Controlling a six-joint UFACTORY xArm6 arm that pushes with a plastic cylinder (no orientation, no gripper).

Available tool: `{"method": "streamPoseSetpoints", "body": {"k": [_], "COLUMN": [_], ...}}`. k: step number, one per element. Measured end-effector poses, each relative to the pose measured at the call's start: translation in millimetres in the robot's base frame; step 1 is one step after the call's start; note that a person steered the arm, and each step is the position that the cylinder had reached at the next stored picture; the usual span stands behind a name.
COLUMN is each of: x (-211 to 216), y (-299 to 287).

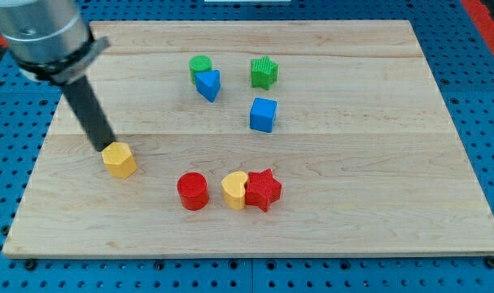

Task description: Slightly slide the hexagon left to the red circle

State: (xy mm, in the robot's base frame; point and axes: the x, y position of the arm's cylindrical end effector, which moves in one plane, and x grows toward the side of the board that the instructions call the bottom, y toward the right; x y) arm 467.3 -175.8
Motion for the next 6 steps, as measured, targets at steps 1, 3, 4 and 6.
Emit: {"method": "streamPoseSetpoints", "body": {"k": [1, 3, 4, 6], "x": [2, 7, 3, 20], "y": [51, 37, -19, 5]}}
